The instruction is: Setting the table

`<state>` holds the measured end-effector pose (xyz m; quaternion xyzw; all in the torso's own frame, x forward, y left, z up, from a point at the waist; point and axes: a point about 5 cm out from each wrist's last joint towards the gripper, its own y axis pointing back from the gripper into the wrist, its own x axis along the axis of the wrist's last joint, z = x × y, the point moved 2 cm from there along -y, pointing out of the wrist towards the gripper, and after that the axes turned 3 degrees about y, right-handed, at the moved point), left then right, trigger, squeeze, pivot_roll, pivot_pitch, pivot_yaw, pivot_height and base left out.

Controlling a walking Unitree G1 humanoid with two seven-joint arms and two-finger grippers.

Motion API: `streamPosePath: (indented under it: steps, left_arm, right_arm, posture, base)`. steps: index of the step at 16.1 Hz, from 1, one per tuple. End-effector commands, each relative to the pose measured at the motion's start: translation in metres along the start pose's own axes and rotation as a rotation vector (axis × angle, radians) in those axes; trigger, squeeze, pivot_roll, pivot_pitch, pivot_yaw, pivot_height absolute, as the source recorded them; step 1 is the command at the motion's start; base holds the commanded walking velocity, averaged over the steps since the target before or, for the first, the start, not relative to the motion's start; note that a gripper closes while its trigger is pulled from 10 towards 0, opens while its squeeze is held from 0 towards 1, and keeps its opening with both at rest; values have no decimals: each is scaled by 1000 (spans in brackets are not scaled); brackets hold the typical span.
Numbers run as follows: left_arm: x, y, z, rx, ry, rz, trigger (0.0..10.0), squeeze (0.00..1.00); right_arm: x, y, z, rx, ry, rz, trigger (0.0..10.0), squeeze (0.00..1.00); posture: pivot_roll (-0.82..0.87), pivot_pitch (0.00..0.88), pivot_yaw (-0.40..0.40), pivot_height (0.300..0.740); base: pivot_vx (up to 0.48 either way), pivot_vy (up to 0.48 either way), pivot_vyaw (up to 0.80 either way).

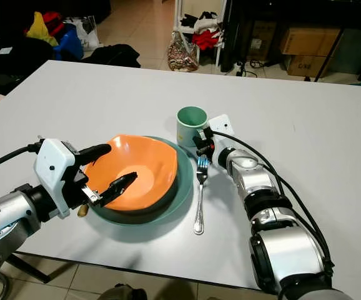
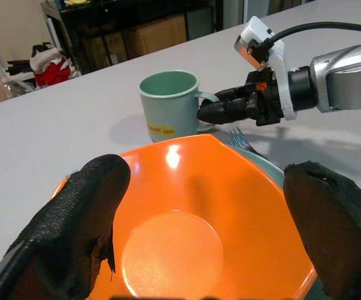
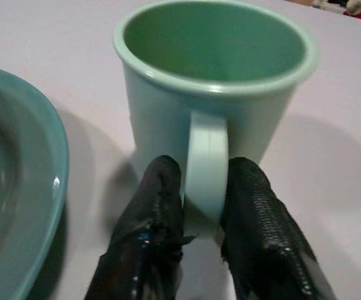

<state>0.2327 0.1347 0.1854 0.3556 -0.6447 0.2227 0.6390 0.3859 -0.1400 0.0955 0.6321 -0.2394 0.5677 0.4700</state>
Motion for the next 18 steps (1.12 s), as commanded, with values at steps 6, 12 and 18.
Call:
streamPosePath:
  steps: [6, 12, 18]
  left_arm:
    - [2, 5, 6, -2, 10, 4, 10000, 0]
    - [-10, 13, 0, 197, 48, -2, 10000, 0]
    - [-25, 29, -16, 643, 111, 31, 10000, 0]
  right_arm:
    - [14, 16, 18, 11, -15, 90, 10000, 1000]
    - [26, 91, 4, 149, -9, 179, 10000, 1000]
    - [47, 122, -70, 116, -113, 320, 10000, 0]
  posture:
    - [-54, 1, 46, 740]
    - [-75, 0, 61, 740]
    - [-72, 15, 63, 740]
  base:
    - [0, 0, 0]
    - [0, 0, 0]
    - [0, -52, 0]
